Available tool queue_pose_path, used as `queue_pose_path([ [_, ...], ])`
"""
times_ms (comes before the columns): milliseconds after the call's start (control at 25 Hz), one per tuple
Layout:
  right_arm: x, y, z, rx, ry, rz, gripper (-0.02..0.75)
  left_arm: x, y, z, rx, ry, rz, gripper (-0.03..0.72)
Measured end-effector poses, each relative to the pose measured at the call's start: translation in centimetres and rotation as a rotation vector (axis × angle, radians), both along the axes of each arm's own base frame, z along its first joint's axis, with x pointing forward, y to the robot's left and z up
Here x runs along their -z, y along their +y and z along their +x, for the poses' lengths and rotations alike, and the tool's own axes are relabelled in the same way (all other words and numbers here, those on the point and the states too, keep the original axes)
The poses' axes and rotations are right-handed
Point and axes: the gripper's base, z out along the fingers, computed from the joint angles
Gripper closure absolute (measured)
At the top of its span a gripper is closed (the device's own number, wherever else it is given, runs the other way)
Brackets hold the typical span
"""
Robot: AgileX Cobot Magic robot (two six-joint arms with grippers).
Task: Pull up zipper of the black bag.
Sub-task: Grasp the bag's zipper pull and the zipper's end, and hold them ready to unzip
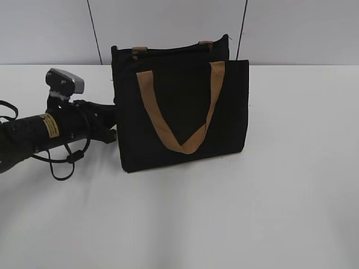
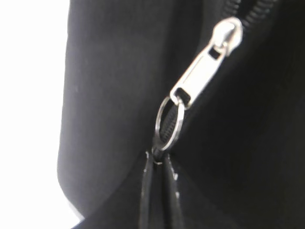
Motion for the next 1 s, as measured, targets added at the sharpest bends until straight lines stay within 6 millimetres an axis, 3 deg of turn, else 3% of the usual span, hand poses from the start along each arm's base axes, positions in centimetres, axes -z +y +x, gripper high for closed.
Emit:
queue_pose_path([
  [400, -0.1, 0.7, -0.1, -0.048, -0.002, 0.077, 0.360, -5.8, 0.9, -0.1, -0.064, -0.043, 0.138, 0.675],
  [800, -0.3, 1.2, -0.1, -0.084, -0.010, 0.133, 0.360, -12.5, 2.5, -2.1, -0.153, -0.091, 0.270, 0.675],
  [1000, -0.5, 1.8, -0.2, -0.124, -0.014, 0.184, 0.360, -15.0, 1.5, -3.9, -0.128, -0.115, 0.283, 0.675],
])
